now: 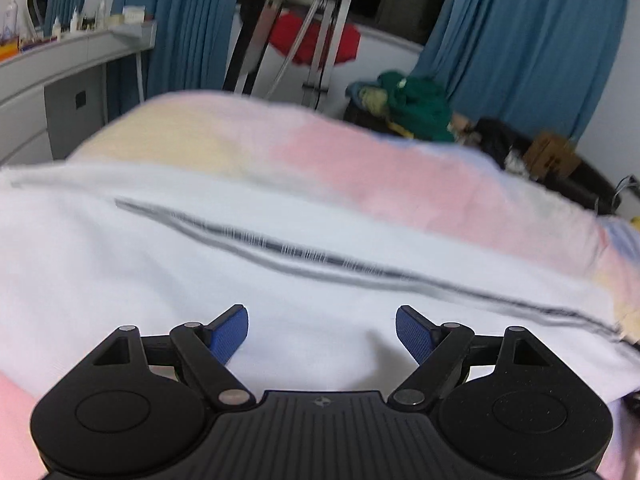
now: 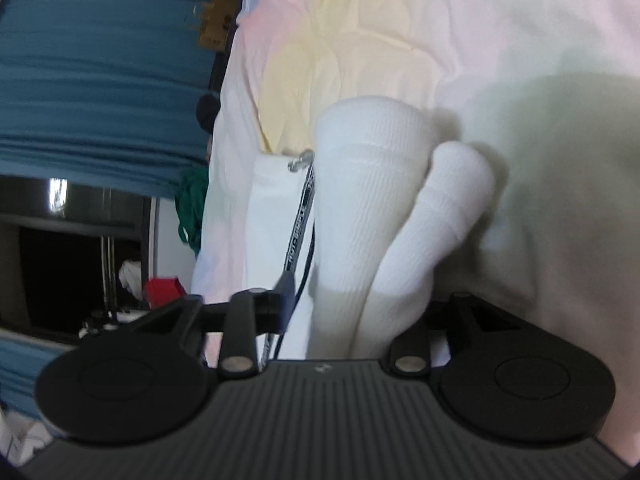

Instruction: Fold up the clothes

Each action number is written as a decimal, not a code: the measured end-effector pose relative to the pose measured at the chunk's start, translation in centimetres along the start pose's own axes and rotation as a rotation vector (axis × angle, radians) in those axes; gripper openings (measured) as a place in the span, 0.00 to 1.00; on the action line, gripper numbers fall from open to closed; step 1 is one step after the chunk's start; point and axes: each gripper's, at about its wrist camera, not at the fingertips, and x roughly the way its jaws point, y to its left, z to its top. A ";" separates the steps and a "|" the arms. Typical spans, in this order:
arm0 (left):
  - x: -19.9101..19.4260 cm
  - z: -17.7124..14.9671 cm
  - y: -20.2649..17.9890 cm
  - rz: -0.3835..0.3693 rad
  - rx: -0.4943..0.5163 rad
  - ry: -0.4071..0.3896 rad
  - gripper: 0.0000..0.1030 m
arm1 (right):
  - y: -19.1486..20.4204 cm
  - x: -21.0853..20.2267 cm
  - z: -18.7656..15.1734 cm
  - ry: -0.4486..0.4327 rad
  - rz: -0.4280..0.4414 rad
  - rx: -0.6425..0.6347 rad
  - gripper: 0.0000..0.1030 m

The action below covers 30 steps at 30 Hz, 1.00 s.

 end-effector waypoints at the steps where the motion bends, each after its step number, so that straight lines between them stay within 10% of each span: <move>1: 0.7 -0.6 0.1 0.007 0.017 0.000 0.80 | 0.2 0.1 -0.1 0.005 0.001 -0.018 0.48; 21: 4.0 -2.8 -1.5 0.095 0.193 -0.040 0.92 | 4.0 2.2 -1.0 -0.086 0.072 -0.209 0.63; 28: 4.4 -2.8 -1.6 0.103 0.205 -0.043 0.92 | 2.1 2.5 -0.5 -0.034 -0.031 -0.167 0.45; 30: 4.4 -2.8 -1.5 0.103 0.206 -0.046 0.92 | 2.3 2.0 -0.7 -0.046 -0.051 -0.173 0.26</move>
